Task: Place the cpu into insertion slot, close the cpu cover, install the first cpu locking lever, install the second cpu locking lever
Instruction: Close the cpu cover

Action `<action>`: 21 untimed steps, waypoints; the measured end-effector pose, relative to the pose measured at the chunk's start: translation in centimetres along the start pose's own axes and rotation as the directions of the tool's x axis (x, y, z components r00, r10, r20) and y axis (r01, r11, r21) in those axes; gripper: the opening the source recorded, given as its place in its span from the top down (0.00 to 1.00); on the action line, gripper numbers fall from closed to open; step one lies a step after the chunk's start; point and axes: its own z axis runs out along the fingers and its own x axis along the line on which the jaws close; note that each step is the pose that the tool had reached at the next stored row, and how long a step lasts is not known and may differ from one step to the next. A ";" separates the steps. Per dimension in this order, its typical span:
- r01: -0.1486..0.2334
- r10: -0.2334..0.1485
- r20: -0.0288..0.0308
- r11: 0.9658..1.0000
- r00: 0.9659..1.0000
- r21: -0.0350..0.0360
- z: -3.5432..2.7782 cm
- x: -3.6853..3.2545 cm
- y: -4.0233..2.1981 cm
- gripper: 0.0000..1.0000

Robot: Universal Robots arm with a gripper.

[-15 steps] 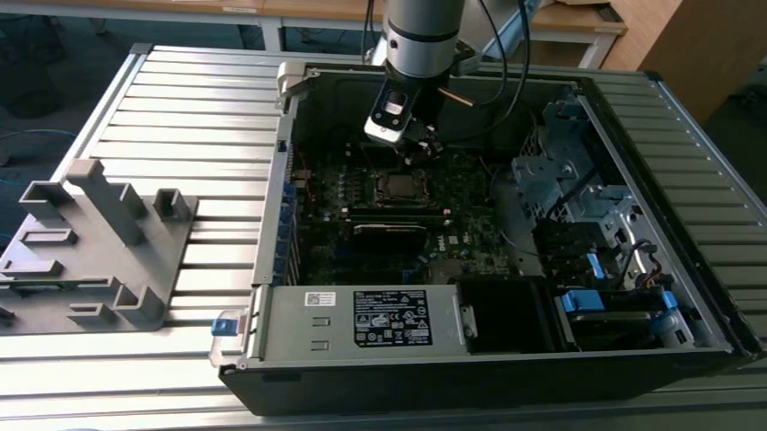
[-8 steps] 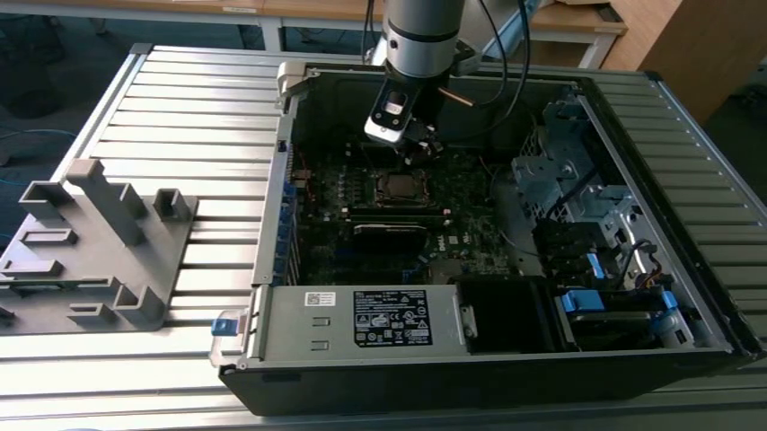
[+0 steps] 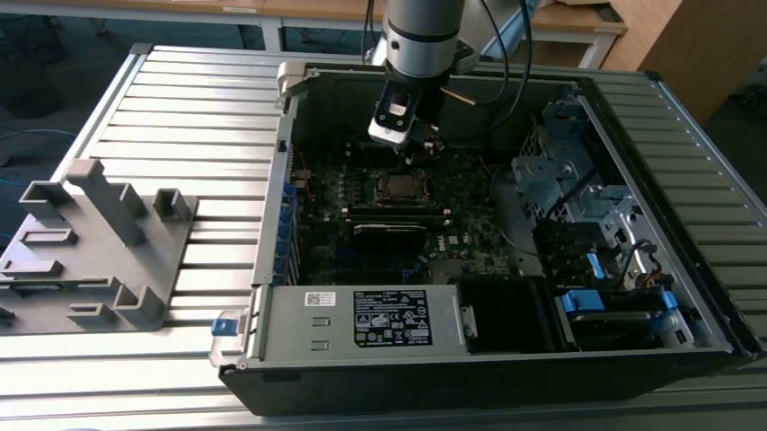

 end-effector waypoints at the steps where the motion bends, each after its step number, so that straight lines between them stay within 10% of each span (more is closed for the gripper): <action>1: 0.000 0.000 0.000 1.000 1.000 0.000 0.00 0.00 0.00 0.89; 21: 0.097 -0.097 -0.004 0.995 0.995 0.000 0.00 0.00 0.00 0.89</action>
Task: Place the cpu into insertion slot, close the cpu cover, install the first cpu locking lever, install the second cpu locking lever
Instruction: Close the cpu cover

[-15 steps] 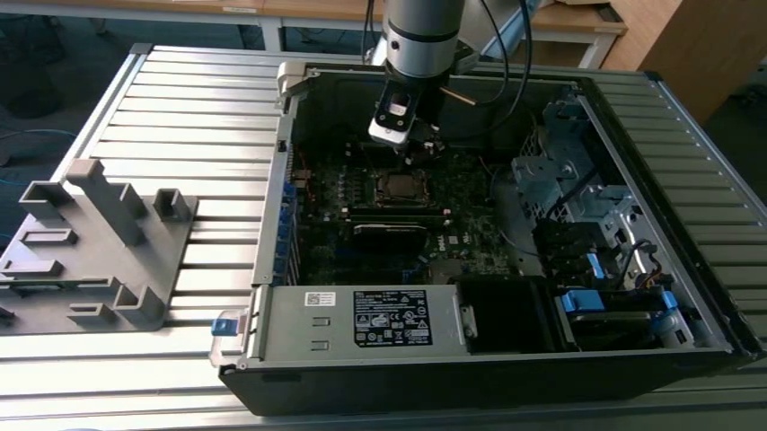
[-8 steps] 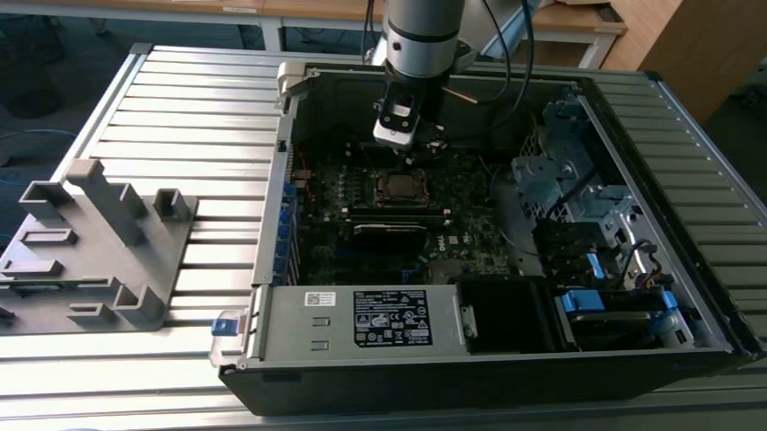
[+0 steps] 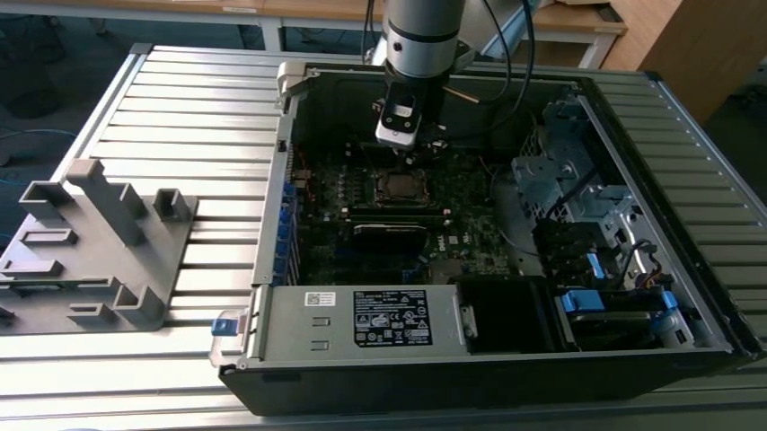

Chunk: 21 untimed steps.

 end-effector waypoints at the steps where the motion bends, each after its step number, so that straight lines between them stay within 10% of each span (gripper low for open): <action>1: 0.000 0.000 0.000 1.000 1.000 0.000 0.00 0.00 0.00 0.89; 21: 0.033 -0.033 -0.001 0.999 0.999 0.000 0.00 0.00 0.00 0.89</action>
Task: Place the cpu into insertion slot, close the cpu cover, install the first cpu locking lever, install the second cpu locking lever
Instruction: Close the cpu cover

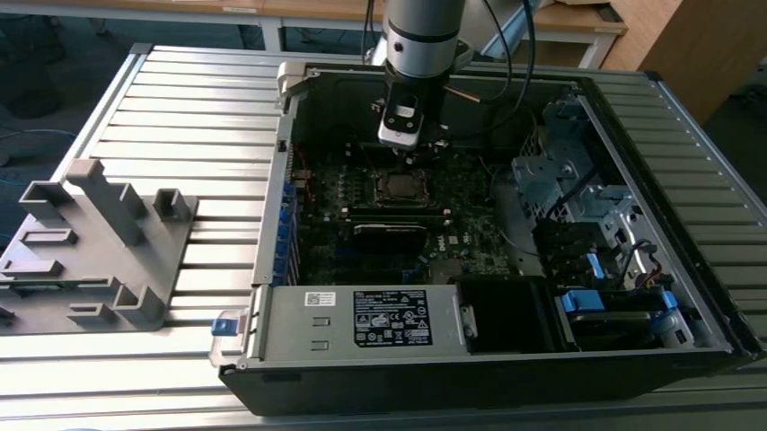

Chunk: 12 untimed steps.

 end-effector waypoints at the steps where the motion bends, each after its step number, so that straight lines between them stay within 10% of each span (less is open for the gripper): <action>1: 0.002 -0.002 0.000 1.000 1.000 0.000 0.00 0.00 0.00 0.89; 12: 0.026 -0.026 -0.001 1.000 1.000 0.000 0.00 0.00 0.00 0.89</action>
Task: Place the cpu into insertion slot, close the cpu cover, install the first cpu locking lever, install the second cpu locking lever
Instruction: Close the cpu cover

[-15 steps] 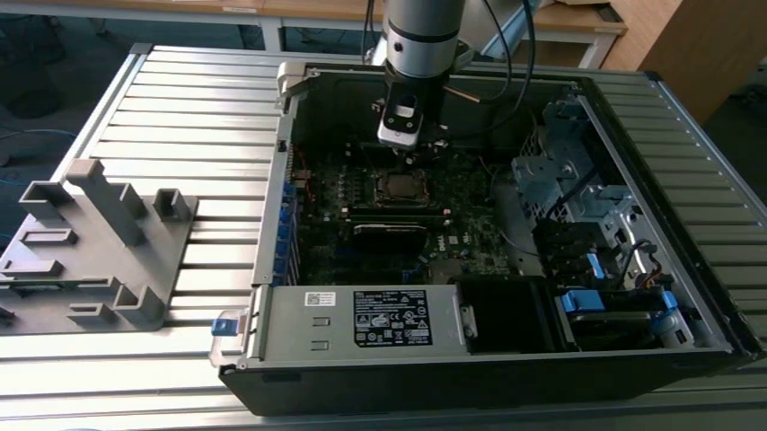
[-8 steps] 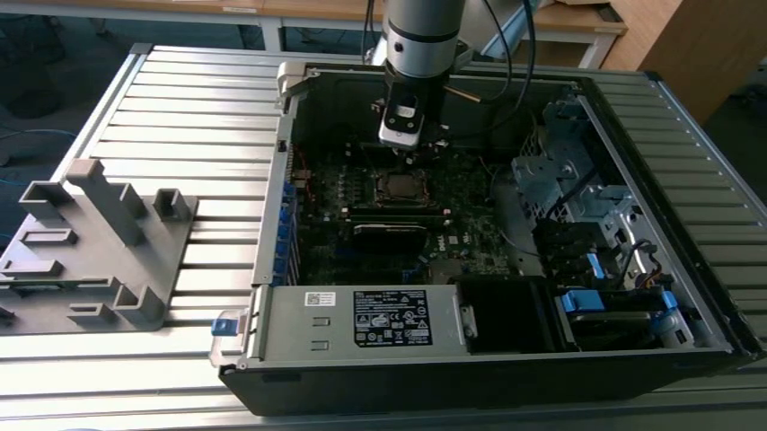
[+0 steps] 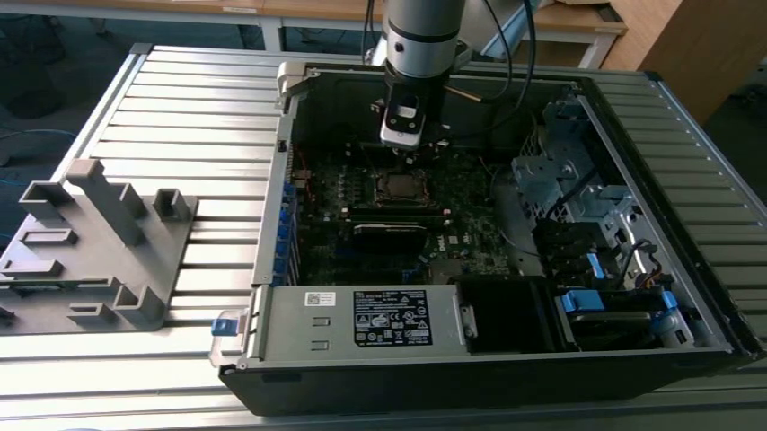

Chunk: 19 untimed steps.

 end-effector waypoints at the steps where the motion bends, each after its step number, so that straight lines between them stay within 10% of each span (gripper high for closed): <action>1: 0.002 -0.002 0.000 1.000 1.000 0.000 0.00 0.00 0.00 0.89; 19: 0.041 -0.041 -0.002 0.999 0.999 0.000 0.00 0.00 0.00 0.89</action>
